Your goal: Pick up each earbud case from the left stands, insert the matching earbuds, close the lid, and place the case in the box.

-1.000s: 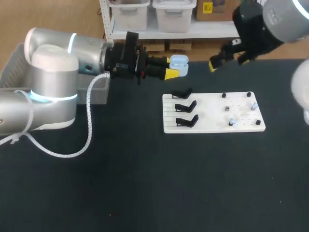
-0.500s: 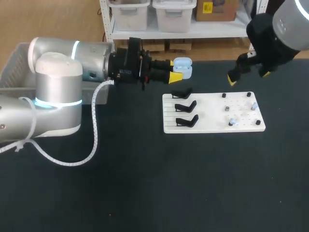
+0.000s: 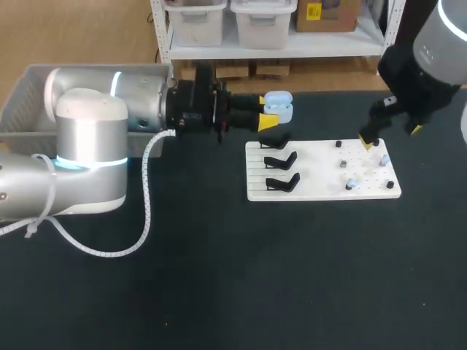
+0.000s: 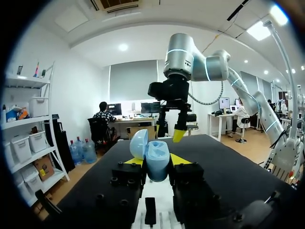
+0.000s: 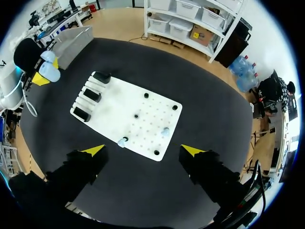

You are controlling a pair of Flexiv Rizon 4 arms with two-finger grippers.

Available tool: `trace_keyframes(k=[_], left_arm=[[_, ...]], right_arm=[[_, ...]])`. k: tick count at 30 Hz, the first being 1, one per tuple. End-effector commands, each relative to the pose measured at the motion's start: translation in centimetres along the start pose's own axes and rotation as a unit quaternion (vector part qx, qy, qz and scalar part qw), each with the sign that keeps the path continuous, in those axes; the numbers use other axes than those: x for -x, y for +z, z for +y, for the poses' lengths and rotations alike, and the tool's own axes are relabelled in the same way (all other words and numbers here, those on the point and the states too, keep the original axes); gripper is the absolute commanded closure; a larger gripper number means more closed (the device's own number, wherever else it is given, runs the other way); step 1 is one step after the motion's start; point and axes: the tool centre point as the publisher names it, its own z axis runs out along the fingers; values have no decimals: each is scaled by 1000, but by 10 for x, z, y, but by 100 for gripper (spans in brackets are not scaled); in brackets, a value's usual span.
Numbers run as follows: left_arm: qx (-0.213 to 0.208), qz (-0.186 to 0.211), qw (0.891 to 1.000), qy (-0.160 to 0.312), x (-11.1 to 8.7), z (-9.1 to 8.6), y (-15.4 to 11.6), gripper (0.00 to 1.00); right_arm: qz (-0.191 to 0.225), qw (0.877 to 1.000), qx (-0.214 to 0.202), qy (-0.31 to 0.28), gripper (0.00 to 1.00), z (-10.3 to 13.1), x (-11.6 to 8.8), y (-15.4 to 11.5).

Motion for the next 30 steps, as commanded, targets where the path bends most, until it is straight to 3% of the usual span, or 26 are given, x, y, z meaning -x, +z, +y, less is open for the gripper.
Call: trace_keyframes(k=[1,17,30], left_arm=[[1,-2,1000,0,-1,-2,1,100],[1,-2,1000,0,-1,-2,1,100],[1,-2,1000,0,-1,-2,1,100]], right_arm=[[3,1000,-2,1,0,-1,0,7],[10,1000,-20,8,0,-17,-4,39],[7,1000,-23,18,0,-19,-4,41]])
